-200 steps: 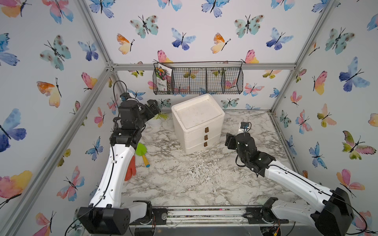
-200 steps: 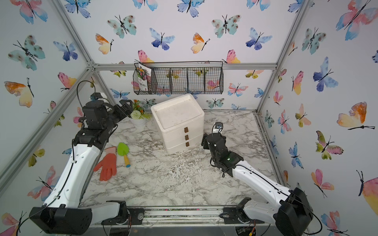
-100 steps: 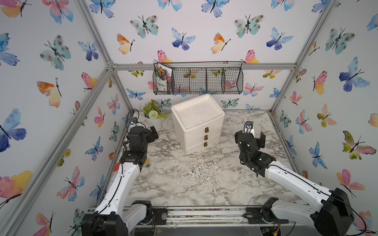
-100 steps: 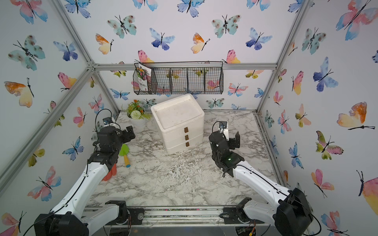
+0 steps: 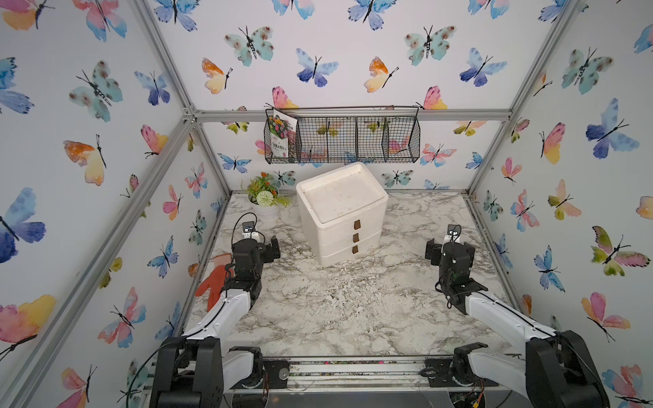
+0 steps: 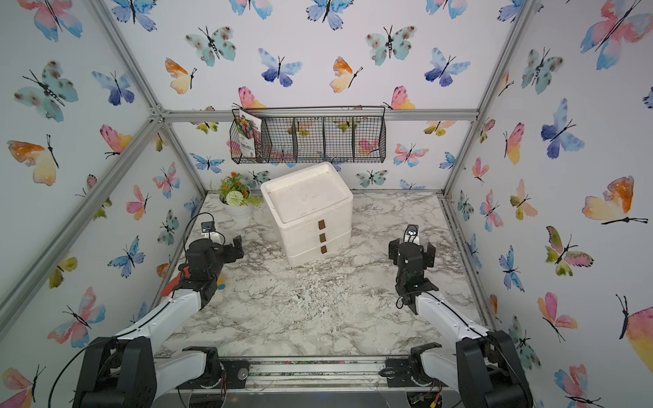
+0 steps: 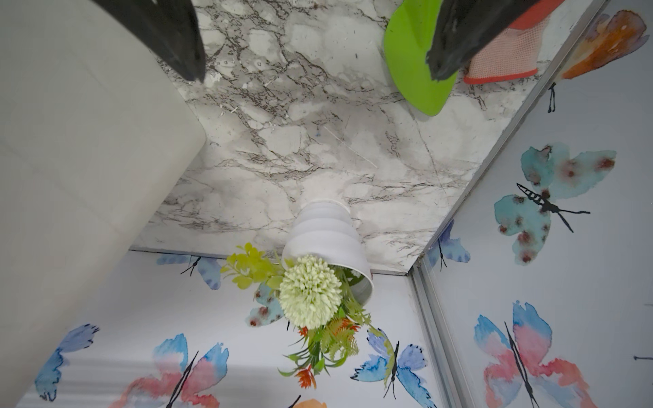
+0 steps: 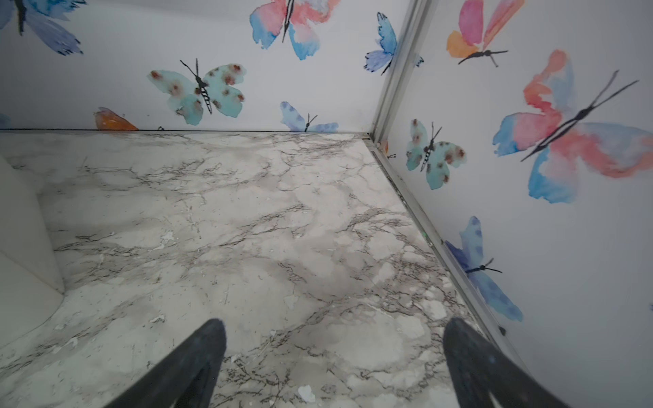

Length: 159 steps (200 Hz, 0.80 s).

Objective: Sort the rolls of trash bags by color and place them into the drawer
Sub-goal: Reset both arms

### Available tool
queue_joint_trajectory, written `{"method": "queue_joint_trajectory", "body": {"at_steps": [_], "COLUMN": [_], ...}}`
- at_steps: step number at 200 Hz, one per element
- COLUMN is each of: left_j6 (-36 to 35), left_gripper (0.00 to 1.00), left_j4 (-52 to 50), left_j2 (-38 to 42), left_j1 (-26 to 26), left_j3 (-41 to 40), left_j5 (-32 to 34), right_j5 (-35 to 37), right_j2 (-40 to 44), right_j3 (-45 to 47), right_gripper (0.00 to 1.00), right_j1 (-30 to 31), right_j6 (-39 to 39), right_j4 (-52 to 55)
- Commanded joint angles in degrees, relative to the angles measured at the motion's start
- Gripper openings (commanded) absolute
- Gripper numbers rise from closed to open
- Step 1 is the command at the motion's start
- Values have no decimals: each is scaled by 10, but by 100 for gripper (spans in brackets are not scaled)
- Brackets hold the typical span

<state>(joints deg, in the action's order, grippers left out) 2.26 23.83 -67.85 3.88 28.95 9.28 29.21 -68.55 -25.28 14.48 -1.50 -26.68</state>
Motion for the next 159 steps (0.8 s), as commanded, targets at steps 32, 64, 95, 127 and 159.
{"method": "queue_joint_trajectory", "body": {"at_steps": [32,64,95,127,159], "left_j6": [-14,-15,-27,-28,-27], "left_gripper": [97,96,87,87,90], "left_j4": [145,144,97,119,132], "left_j2": [-93,-142,-176,-138,-109], "left_j1": [-11,-16,-21,-21,-22], "left_j3": [-3,30,77,36,7], "left_j5": [-50,-71,-110,-74,-47], "right_j5": [-164,-207,-244,-265,-272], "right_j2": [-107,-164,-208,-223,-223], "right_j3": [51,63,88,98,97], "right_gripper": [100,100,100,100,100], "right_j1": [-60,-70,-82,-96,-99], "right_j6": [13,26,29,20,18], "right_j4": [-234,-305,-392,-415,-409]}}
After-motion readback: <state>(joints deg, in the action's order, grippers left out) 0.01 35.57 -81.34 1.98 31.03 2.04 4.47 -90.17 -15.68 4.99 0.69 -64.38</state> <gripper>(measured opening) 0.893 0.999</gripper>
